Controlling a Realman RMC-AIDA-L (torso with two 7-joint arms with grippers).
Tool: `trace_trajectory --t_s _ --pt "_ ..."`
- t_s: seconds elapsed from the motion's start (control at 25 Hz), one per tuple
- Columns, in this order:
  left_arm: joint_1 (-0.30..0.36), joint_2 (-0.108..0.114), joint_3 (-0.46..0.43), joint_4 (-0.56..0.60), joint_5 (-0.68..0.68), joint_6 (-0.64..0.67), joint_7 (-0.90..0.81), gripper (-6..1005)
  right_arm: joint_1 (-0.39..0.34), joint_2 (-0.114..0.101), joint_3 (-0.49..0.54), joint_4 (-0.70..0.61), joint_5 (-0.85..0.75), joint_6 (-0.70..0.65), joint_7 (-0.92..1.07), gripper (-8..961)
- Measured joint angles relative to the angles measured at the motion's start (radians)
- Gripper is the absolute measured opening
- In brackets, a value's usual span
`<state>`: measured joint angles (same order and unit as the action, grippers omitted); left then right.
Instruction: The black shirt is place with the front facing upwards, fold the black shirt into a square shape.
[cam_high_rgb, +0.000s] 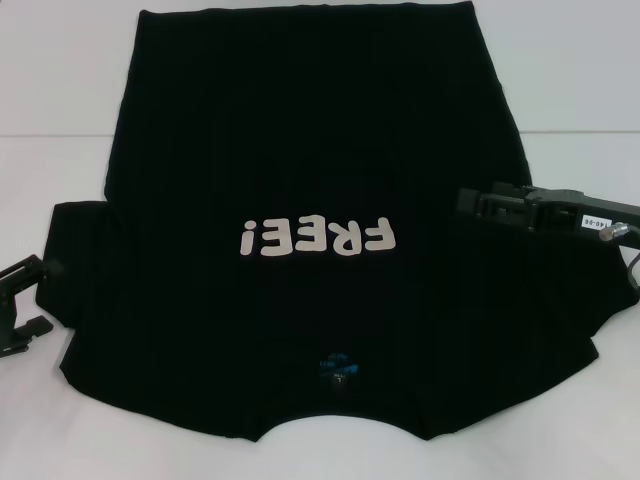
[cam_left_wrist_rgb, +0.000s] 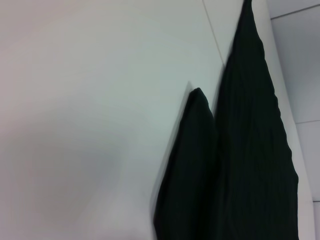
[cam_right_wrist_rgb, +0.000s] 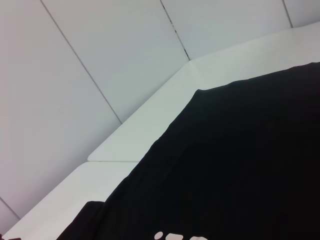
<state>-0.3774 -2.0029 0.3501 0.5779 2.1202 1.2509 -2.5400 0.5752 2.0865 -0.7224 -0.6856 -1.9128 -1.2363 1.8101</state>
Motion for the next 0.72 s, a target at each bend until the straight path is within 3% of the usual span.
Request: trace_trajectory --t_s 0.72 --pt "-0.018 0.001 0.0 -0.034 0.0 -0.032 0.0 922 -0.003 0.0 0.021 0.001 0.001 0.0 -0.004 794"
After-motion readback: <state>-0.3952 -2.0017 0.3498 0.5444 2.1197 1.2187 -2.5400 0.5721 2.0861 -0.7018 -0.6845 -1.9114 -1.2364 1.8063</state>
